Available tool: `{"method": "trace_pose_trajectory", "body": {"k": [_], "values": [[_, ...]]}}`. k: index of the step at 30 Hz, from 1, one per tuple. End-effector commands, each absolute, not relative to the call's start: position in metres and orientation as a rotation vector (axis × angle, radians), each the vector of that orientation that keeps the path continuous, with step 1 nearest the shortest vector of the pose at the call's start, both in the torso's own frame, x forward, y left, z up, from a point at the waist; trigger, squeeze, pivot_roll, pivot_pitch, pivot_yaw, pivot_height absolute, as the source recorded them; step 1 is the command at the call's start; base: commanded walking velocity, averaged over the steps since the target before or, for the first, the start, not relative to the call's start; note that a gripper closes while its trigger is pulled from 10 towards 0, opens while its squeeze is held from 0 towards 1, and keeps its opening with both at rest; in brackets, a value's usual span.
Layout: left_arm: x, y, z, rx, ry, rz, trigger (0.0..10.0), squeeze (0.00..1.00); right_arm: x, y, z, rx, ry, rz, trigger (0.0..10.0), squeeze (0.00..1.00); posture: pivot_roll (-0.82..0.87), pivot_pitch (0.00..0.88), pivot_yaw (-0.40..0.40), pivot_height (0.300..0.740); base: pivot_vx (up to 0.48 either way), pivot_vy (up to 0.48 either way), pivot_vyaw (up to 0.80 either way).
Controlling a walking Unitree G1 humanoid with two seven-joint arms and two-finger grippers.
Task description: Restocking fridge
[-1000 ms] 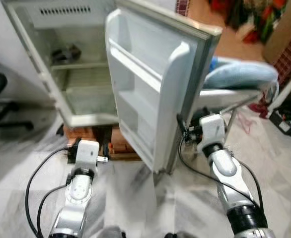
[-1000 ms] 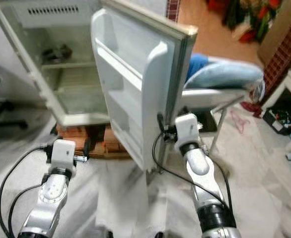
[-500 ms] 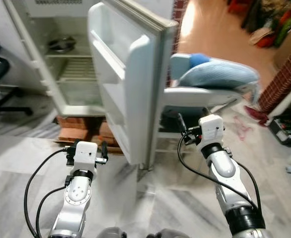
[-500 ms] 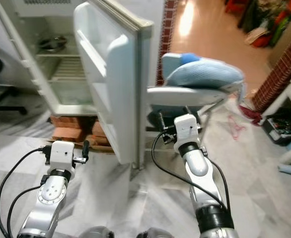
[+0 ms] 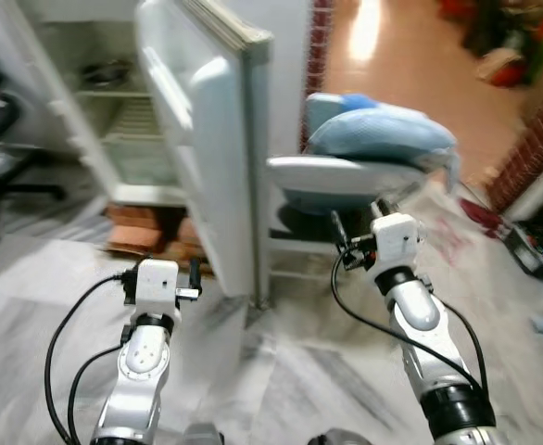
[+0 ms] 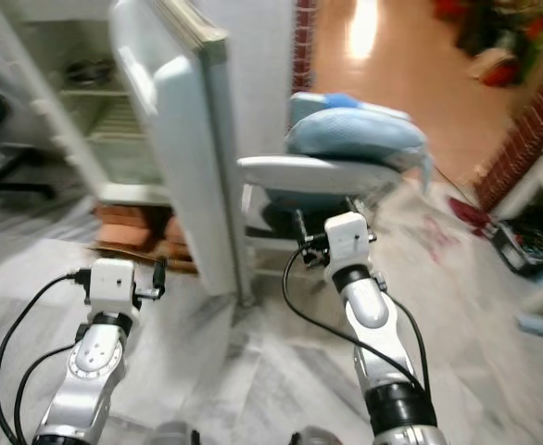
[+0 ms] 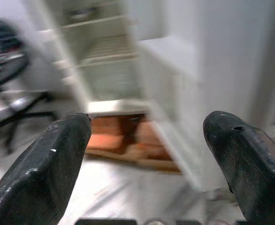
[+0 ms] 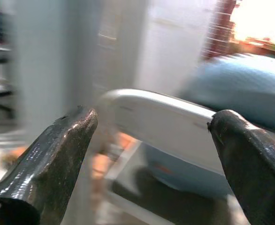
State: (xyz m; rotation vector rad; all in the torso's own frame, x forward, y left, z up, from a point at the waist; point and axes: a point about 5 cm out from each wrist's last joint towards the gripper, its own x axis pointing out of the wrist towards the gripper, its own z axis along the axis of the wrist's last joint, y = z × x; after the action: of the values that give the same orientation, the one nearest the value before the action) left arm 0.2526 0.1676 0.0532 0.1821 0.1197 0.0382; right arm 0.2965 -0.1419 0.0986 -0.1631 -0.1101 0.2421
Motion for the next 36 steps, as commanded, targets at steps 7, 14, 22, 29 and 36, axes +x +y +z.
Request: {"method": "trace_pose_trajectory", "body": {"k": [7,14,22,29,36], "values": [[0.252,0.169,0.053,0.169,0.123,0.039,10.0,0.00,0.300,-0.139,0.104,-0.162,-0.128,0.256,10.0,0.00,0.11,0.065,0.015,0.740,0.317,0.000,0.18],[0.253,0.170,0.052,0.165,0.125,0.039,10.0,0.00,0.302,-0.141,0.105,-0.176,-0.130,0.241,10.0,0.00,0.11,0.058,0.013,0.740,0.319,0.000,0.00],[0.252,0.170,0.052,0.151,0.124,0.044,10.0,0.00,0.298,-0.141,0.103,-0.224,-0.138,0.261,10.0,0.00,0.10,0.060,0.013,0.740,0.396,0.000,0.00],[0.248,0.168,0.052,0.024,0.176,0.082,10.0,0.00,0.297,-0.135,0.103,-0.235,-0.144,0.294,10.0,0.00,0.12,0.062,0.012,0.740,0.047,0.000,0.00],[0.235,0.173,0.048,0.033,0.213,0.100,10.0,0.00,0.304,-0.133,0.105,-0.184,-0.126,0.369,10.0,0.00,0.13,0.067,0.015,0.740,0.000,0.000,0.00]]}}
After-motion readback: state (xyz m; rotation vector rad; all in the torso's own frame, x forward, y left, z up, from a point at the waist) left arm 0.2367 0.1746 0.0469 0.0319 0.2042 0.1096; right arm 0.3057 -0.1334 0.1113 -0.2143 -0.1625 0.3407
